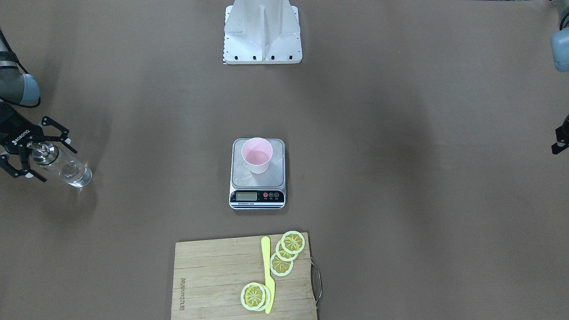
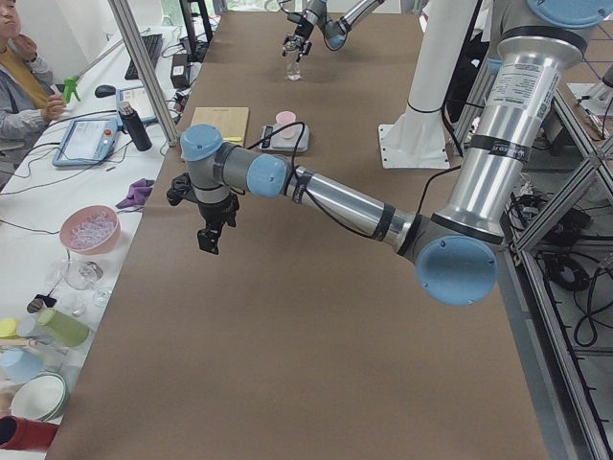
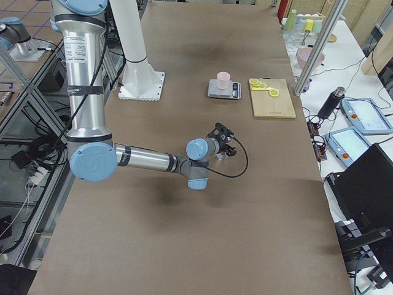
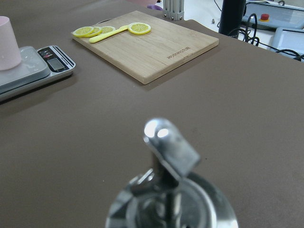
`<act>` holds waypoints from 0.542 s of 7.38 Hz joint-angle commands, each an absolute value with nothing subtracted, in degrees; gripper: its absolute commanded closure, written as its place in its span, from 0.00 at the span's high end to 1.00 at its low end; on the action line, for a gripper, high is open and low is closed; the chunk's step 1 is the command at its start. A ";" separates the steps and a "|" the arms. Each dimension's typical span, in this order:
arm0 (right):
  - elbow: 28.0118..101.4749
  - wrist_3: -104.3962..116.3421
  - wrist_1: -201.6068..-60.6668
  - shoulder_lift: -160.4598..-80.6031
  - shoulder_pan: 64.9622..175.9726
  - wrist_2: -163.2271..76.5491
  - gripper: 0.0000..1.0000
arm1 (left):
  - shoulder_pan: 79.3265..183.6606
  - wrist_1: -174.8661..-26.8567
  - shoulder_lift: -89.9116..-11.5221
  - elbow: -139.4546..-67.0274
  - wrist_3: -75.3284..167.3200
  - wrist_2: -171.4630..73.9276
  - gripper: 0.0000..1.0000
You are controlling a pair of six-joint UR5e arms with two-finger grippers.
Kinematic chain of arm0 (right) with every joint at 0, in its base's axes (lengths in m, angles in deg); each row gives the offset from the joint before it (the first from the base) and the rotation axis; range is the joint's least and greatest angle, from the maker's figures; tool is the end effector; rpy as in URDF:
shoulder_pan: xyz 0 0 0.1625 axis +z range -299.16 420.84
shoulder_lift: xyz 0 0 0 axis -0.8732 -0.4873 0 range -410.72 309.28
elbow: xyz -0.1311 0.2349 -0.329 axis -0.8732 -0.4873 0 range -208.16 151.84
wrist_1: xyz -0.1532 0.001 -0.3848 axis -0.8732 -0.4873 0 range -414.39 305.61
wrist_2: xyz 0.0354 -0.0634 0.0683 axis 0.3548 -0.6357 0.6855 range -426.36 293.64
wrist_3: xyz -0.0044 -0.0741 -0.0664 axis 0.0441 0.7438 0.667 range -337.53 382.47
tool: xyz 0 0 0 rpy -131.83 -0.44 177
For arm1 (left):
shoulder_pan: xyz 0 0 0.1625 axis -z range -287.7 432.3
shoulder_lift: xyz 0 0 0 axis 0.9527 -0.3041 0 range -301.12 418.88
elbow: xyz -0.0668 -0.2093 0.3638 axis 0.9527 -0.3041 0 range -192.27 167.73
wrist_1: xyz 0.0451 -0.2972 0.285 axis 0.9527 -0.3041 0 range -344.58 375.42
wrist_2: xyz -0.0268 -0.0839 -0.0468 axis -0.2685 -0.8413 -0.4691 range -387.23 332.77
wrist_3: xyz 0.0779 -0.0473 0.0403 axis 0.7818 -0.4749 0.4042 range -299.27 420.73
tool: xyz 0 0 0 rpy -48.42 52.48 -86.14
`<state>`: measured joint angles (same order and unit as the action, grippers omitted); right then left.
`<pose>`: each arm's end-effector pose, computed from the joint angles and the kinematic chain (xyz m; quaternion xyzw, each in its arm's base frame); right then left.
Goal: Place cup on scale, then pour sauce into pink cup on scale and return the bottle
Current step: 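Lower the sauce bottle onto the table and open the right gripper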
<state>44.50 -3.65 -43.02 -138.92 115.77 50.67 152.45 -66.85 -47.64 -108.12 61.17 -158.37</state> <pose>-0.2077 -0.4492 0.5992 0.4828 -0.4843 -0.2141 0.6975 0.0356 -0.6017 0.4682 0.0903 0.3570 0.1278 0.9209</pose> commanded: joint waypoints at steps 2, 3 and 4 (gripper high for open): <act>44.52 -3.54 -38.59 -145.09 117.25 53.68 1.00 | 152.45 -66.93 -47.65 -108.07 60.38 -158.37 0.98; 44.43 -3.54 -38.48 -146.42 121.26 58.31 1.00 | 152.45 -66.94 -47.65 -108.16 60.20 -158.37 0.98; 41.91 -3.80 -39.26 -146.61 126.18 62.10 1.00 | 152.45 -66.94 -47.65 -108.16 60.20 -158.37 0.98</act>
<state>43.93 -3.60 -38.99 -145.57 120.80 57.29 152.45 -66.92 -47.65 -108.12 60.35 -158.37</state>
